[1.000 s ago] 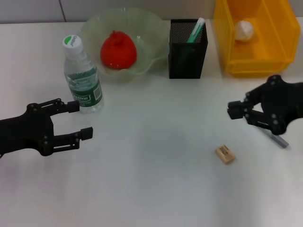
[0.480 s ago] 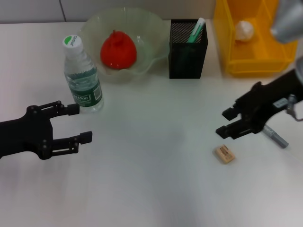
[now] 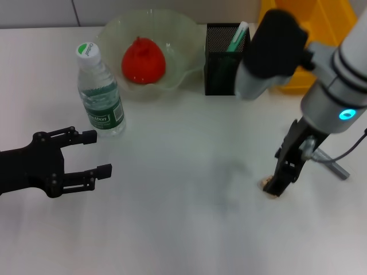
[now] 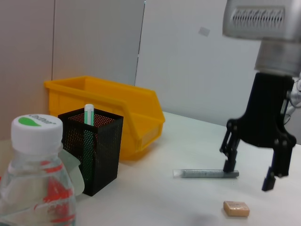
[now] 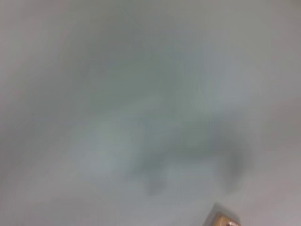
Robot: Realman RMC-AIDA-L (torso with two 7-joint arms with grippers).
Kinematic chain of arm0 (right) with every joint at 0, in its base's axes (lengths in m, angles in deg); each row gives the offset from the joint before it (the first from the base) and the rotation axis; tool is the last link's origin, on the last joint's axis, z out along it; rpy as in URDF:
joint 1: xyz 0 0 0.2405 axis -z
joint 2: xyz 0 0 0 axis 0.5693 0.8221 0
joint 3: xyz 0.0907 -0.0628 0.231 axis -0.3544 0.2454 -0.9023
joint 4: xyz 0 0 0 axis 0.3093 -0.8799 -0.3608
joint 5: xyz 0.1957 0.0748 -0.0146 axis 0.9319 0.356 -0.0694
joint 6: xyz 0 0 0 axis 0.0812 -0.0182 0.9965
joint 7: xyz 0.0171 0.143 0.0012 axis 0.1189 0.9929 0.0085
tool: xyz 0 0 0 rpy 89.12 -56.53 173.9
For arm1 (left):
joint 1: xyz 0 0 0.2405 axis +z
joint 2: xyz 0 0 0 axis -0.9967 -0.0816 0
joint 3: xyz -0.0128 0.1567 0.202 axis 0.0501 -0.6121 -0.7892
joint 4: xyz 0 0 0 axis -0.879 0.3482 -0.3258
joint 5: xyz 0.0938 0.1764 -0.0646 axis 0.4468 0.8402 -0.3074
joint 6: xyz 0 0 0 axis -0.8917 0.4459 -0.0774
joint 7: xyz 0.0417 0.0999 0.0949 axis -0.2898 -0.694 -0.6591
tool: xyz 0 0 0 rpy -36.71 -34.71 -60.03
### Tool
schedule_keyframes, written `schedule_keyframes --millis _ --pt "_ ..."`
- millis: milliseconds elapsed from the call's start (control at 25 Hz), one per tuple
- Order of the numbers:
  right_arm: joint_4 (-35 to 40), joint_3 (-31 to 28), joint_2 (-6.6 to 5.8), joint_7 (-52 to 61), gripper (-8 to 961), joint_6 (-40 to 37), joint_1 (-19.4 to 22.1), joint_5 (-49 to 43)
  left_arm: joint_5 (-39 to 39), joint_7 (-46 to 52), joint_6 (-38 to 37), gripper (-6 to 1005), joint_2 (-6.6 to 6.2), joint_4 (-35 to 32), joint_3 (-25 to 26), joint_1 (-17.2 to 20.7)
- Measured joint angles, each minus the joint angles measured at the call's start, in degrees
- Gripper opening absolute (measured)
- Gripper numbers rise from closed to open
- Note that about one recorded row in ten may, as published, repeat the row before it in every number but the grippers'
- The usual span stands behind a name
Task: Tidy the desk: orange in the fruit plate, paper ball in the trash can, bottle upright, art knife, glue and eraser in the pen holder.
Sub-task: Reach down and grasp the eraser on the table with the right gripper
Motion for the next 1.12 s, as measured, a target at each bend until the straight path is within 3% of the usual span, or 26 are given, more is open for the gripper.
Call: schedule_keyframes --millis 280,1120 --pt "-4.8 8.7 0.18 6.0 745 4.3 -2.3 -2.9 0.0 0.0 0.2 801 0.03 0.0 0.0 -0.2" --pt "-11.8 11.1 0.36 6.6 713 9.6 -2.7 -0.7 0.0 0.0 1.0 801 0.05 0.2 -0.1 -0.3"
